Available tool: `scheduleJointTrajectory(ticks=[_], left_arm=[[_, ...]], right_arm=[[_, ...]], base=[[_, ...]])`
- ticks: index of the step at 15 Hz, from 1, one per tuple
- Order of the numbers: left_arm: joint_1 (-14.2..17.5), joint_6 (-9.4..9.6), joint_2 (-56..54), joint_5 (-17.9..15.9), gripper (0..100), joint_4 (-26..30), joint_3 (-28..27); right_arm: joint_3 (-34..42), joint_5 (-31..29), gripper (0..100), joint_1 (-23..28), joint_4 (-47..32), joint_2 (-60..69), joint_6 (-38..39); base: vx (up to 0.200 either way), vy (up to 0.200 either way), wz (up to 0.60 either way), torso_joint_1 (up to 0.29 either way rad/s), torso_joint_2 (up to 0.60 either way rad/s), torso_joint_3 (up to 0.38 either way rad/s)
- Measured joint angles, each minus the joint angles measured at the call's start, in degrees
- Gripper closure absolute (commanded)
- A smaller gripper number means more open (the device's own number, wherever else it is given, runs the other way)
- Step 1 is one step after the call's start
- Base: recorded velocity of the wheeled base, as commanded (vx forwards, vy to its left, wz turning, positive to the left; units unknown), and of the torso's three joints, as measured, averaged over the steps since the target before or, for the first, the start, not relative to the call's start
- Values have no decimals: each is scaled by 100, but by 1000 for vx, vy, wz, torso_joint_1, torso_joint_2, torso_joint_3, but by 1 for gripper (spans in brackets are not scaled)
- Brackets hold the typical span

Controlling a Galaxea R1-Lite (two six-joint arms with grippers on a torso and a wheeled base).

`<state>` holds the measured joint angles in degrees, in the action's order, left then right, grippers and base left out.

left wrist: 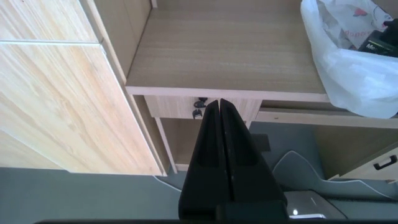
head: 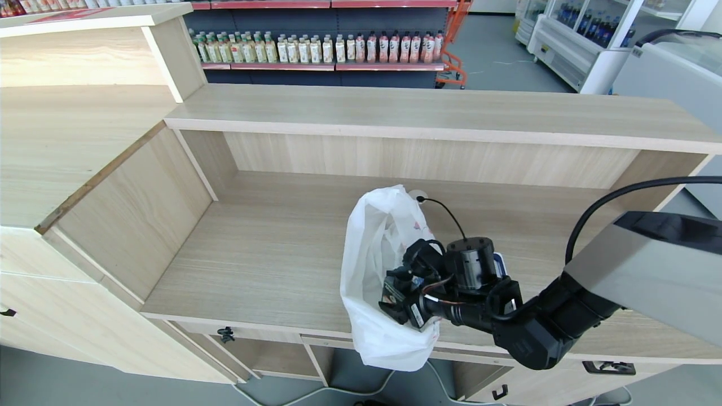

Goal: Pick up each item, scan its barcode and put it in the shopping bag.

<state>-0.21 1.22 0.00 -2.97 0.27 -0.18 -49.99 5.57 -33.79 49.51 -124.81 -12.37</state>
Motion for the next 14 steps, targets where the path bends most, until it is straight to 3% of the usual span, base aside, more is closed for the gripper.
scheduleJointTrajectory(ticks=[9, 14], left_arm=[[5, 1, 0, 5, 100, 0, 0], [2, 1, 0, 2, 100, 0, 0]], right_arm=[[-271, 294, 0, 414, -422, 944, 447], [129, 233, 0, 839, -706, 1604, 1092]], base=[[0, 0, 0, 0, 0, 0], [0, 0, 0, 0, 0, 0]])
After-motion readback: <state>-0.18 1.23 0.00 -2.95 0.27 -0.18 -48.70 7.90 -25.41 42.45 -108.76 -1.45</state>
